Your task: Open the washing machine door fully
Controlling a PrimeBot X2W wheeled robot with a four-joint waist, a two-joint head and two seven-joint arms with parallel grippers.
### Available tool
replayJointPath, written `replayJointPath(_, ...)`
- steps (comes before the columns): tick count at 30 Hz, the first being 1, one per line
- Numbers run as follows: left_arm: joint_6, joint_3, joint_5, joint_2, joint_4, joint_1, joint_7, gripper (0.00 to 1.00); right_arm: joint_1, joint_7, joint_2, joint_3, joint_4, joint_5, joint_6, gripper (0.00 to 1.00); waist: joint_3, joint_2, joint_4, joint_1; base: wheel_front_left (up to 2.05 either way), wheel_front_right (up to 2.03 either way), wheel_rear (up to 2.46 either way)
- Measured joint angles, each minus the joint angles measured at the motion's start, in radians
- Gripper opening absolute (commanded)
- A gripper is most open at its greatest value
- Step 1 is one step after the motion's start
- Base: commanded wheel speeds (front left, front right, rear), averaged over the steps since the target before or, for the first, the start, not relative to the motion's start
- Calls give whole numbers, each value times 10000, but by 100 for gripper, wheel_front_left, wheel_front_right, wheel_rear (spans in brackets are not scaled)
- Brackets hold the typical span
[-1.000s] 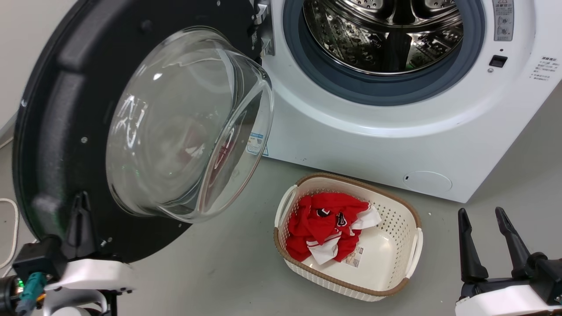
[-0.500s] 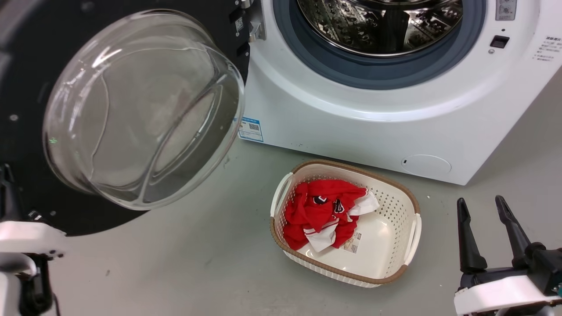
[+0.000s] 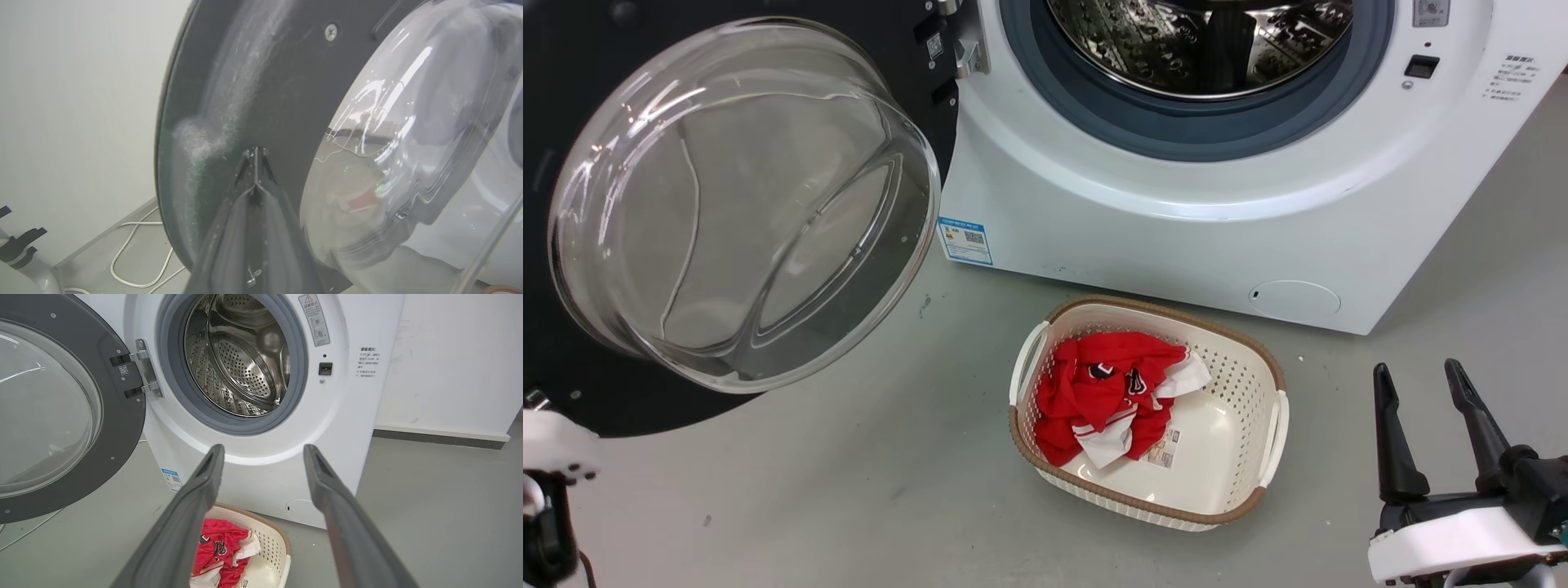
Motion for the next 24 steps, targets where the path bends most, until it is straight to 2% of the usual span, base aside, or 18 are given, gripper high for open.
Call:
replayJointPath(4, 138, -63, 272, -184, -447, 540, -73, 0, 2, -36, 0, -4, 111, 67, 0, 100, -180, 0, -23, 0, 0, 0, 0)
replayJointPath(10, 399, -265, 658, -675, -1902, 1562, -90, 0, 65, -73, 0, 27, 272, 148, 0, 100, -602, 0, -77, 0, 0, 0, 0)
replayJointPath(16, 516, -1181, 1076, -1534, -3524, 2393, -92, 0, 202, -65, 0, 94, 339, 144, 0, 100, -1003, 0, -215, 0, 0, 0, 0)
replayJointPath(24, 414, -2788, 1774, -2359, -4103, 2602, -88, 0, 267, 4, 0, 196, 347, 88, 0, 100, -1328, 0, -723, 0, 0, 0, 0)
